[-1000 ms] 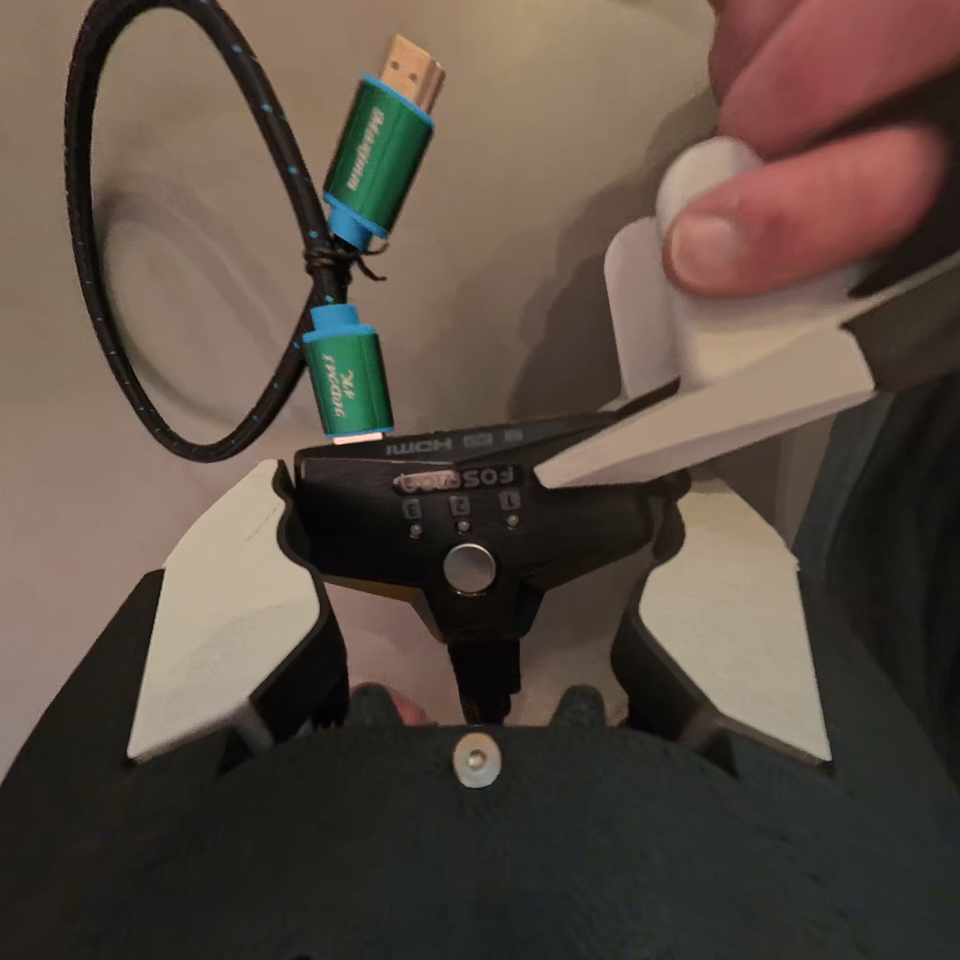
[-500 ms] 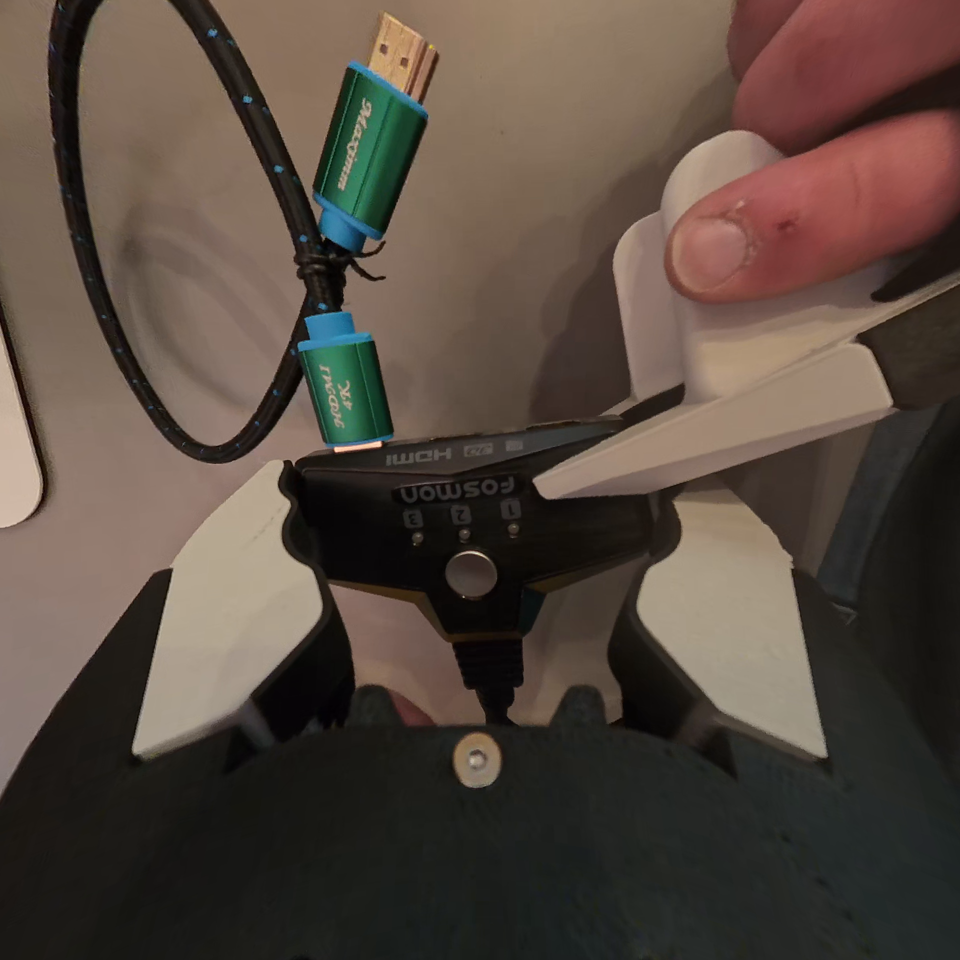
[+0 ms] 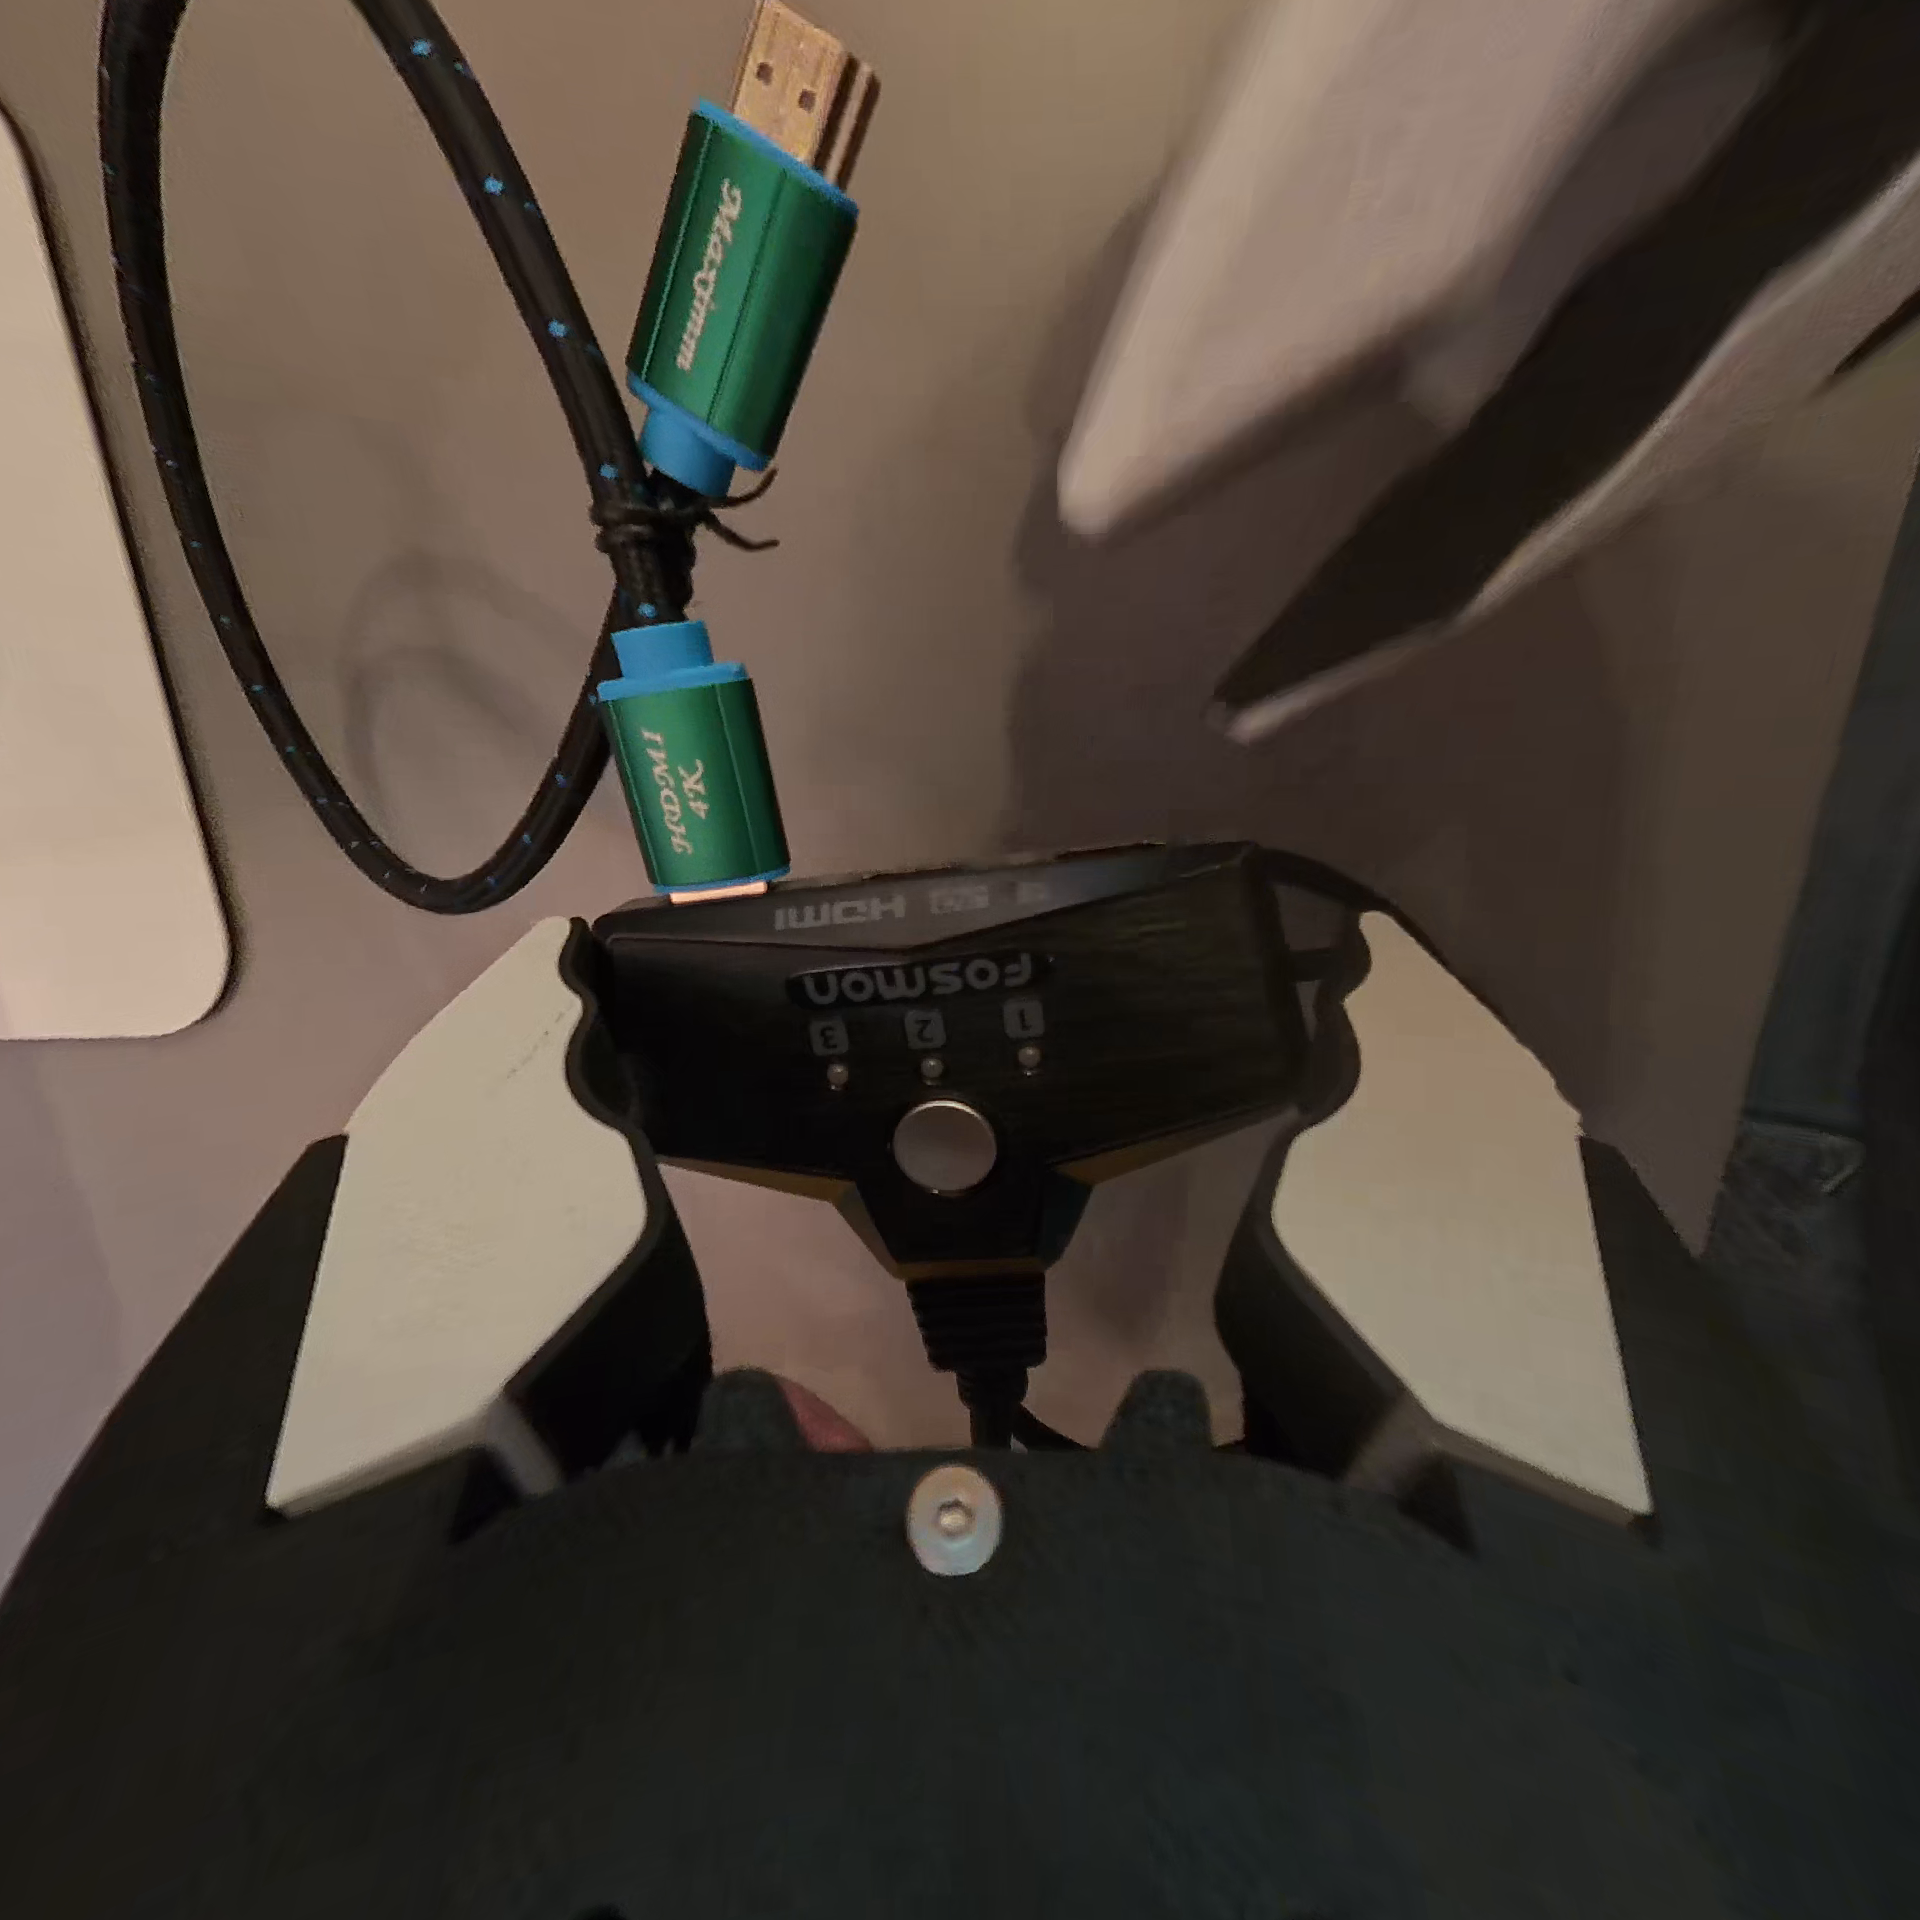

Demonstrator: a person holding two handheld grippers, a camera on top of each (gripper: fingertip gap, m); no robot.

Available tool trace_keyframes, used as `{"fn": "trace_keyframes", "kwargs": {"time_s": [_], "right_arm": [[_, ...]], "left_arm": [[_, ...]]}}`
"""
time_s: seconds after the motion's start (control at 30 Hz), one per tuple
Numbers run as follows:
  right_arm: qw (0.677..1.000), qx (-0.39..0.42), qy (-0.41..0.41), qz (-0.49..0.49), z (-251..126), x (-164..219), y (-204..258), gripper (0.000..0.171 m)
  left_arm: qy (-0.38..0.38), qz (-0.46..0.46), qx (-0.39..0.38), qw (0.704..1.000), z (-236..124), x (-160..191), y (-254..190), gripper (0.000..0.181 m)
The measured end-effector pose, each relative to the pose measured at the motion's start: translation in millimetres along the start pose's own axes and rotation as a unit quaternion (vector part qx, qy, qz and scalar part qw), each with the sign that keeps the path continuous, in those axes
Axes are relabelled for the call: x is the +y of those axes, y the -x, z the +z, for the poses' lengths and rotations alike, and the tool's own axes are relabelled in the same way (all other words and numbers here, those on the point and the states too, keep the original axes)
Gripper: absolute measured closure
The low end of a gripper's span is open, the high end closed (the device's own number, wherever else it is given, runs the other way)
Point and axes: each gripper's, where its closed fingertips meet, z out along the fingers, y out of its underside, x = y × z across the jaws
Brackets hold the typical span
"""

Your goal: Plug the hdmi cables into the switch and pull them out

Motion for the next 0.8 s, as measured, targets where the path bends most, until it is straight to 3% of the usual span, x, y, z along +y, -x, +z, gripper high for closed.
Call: {"fn": "trace_keyframes", "kwargs": {"time_s": [0.13,0.23,0.5,0.8], "right_arm": [[0.983,-0.046,-0.048,0.169,-6,-8,-29,0.145],[0.966,-0.099,-0.053,0.232,2,-8,-30,0.144],[0.946,-0.189,0.019,0.262,23,25,-1,0.137],[0.948,-0.184,-0.027,0.258,16,17,-5,0.145]], "left_arm": [[0.012,0.037,-0.014,0.999,-3,10,-2,0.055],[0.014,0.075,-0.021,0.997,-7,9,-7,0.055],[0.003,0.109,-0.037,0.993,-19,0,-10,0.062],[0.002,0.102,-0.035,0.994,-12,7,-9,0.062]]}}
